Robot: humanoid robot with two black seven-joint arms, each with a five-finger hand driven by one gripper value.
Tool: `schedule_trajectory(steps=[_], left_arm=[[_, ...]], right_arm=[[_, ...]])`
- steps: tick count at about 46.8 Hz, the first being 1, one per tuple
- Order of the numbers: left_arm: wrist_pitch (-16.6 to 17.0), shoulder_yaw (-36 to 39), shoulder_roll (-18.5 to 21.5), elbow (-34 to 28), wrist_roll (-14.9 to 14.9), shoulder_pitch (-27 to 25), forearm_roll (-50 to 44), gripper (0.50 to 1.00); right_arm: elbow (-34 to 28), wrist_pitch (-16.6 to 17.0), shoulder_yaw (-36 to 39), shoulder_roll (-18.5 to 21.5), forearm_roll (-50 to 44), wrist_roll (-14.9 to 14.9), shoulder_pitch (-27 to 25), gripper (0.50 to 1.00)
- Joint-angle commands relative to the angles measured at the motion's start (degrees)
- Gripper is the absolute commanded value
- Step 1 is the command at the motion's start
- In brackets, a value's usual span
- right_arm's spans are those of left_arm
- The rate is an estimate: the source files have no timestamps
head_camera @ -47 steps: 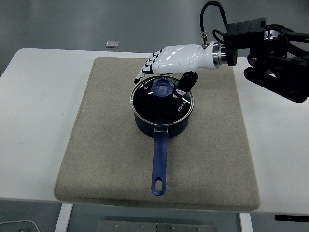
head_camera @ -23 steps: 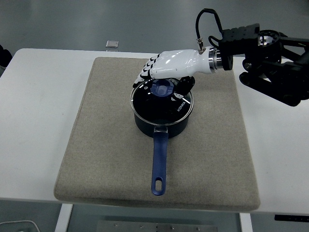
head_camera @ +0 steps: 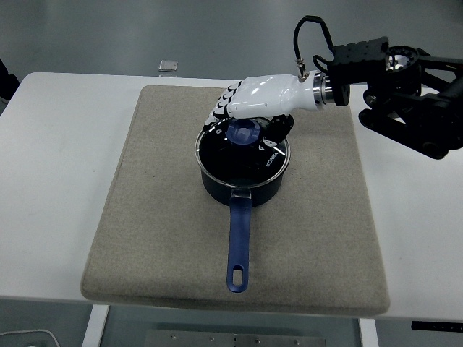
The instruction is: Lift the pot lid and place it to the right of the pot.
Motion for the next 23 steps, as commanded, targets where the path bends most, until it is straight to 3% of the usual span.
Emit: schedule_trajectory(steps=[1,18,23], left_arm=[[0.00,0.00,0.00,0.02,0.01,0.00,0.00,1.000],[0.00,0.00,0.00,0.02,-0.08,0.00,0.00,1.000],[0.00,0.00,0.00,-0.07,0.01,0.00,0.00,1.000]], right_arm=[[-0.43,-0.24,-0.22,0.34,0.00,0.00,-0.22,0.895],[-1.66,-0.50,-1.54,0.95,0.00,0.00,-0.58,0.893],[-1.66,-0.41,-1.72,0.95,0.00,0.00,-0.49,0.866]])
